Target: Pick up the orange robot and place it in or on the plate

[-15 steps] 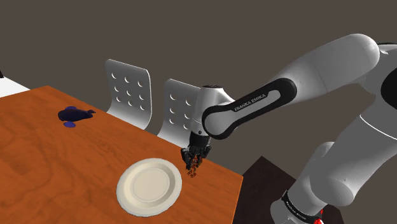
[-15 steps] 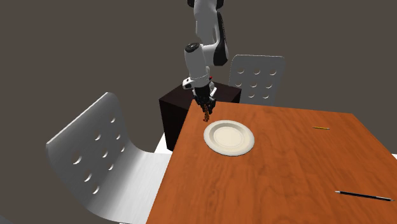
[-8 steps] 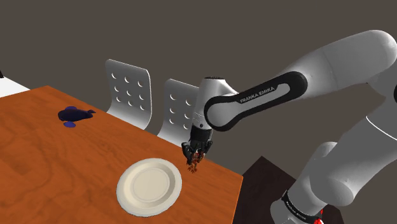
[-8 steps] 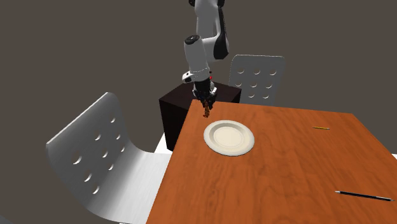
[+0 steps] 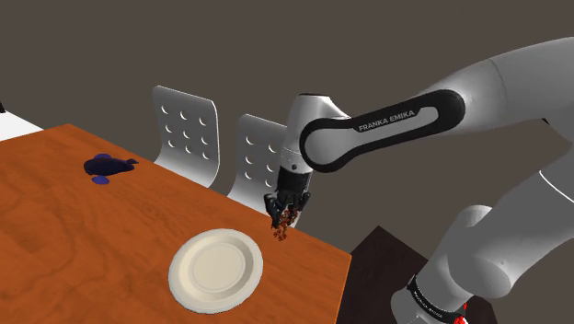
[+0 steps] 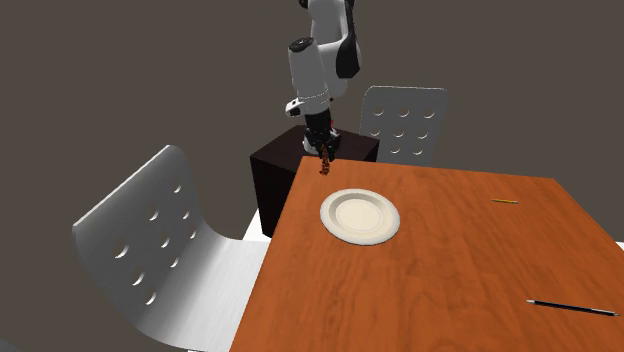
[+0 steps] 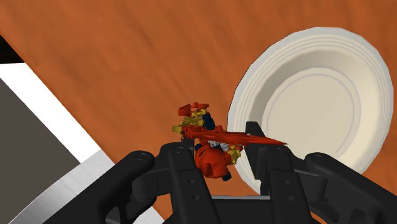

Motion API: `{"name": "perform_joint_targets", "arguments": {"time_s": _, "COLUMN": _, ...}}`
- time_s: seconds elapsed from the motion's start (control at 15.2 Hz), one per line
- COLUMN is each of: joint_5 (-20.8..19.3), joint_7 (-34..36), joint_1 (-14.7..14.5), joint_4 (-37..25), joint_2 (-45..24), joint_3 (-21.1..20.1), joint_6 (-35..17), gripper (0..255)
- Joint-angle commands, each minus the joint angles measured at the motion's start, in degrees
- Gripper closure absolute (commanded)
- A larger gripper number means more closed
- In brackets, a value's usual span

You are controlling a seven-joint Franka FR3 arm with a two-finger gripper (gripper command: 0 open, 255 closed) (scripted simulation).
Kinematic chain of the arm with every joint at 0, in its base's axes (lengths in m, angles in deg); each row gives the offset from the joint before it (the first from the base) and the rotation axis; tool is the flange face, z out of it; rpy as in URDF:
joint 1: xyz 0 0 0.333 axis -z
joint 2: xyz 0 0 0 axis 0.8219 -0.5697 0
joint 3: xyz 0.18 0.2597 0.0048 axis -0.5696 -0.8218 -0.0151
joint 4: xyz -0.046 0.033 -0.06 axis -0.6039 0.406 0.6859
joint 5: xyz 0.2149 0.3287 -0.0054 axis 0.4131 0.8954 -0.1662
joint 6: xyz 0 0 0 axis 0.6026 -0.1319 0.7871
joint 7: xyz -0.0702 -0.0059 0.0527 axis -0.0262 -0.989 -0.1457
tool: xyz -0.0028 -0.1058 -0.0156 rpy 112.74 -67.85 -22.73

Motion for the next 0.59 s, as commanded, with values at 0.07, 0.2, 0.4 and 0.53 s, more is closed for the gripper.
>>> {"name": "perform_joint_targets", "arguments": {"time_s": 0.07, "joint_5": -0.2, "joint_7": 0.3, "joint_1": 0.1, "joint_4": -1.1, "joint_2": 1.1, "joint_3": 0.3, "joint_6": 2.2, "gripper": 255}}
{"name": "perform_joint_targets", "arguments": {"time_s": 0.2, "joint_5": -1.1, "joint_7": 3.1, "joint_1": -0.4, "joint_4": -4.6, "joint_2": -2.6, "joint_3": -1.4, "joint_6": 1.4, "gripper": 255}}
{"name": "perform_joint_targets", "arguments": {"time_s": 0.4, "joint_5": -3.3, "joint_7": 7.6, "joint_1": -1.2, "joint_4": -10.1, "joint_2": -8.3, "joint_3": -3.6, "joint_6": 0.5, "gripper": 255}}
{"name": "perform_joint_targets", "arguments": {"time_s": 0.53, "joint_5": -5.2, "joint_7": 10.7, "joint_1": -1.9, "joint_4": -14.2, "joint_2": -12.3, "joint_3": -4.9, "joint_6": 0.2, "gripper": 255}}
